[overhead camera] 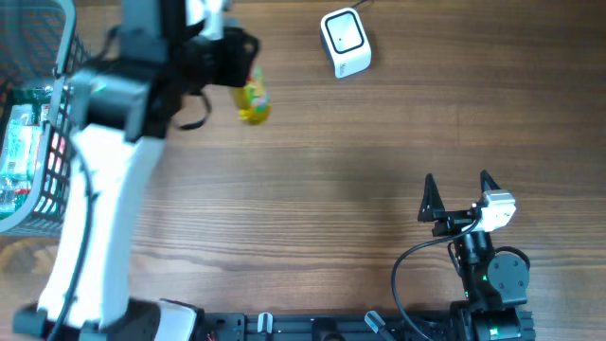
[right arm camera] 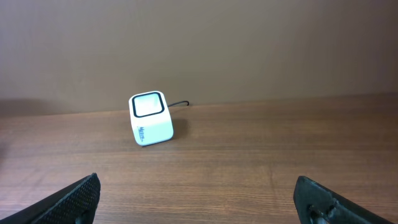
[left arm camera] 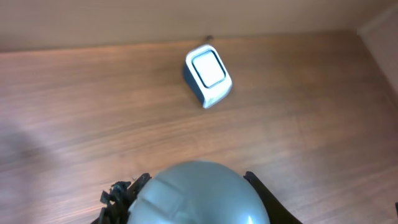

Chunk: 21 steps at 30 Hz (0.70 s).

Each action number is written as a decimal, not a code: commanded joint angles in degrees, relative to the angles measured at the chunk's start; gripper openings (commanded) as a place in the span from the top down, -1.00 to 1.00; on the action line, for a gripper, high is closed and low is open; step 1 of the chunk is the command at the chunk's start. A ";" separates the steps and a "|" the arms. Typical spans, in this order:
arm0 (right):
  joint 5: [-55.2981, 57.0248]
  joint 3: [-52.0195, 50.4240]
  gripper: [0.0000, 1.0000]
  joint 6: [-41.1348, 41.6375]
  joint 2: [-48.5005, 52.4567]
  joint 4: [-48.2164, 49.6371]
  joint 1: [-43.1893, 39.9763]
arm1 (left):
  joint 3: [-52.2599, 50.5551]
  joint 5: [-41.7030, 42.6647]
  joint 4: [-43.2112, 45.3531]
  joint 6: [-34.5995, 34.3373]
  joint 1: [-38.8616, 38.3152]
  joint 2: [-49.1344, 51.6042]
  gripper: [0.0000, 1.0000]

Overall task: Scan the item barcode
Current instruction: 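Carry the yellow bottle with the left gripper toward the white scanner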

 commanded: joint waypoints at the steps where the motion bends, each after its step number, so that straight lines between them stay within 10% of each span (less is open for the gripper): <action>1: 0.94 -0.04 -1.00 -0.52 -0.09 0.15 -0.28 | 0.46 -3.56 3.41 -3.19 -5.79 5.25 0.35; 9: 0.94 -0.04 -0.99 -0.55 -0.09 0.13 -0.28 | -5.88 -23.30 18.82 -9.53 -23.87 11.65 0.34; 21: 0.94 -0.04 -1.00 -0.55 -0.09 0.15 -0.31 | -42.80 -26.49 69.26 -15.65 -35.01 12.13 0.43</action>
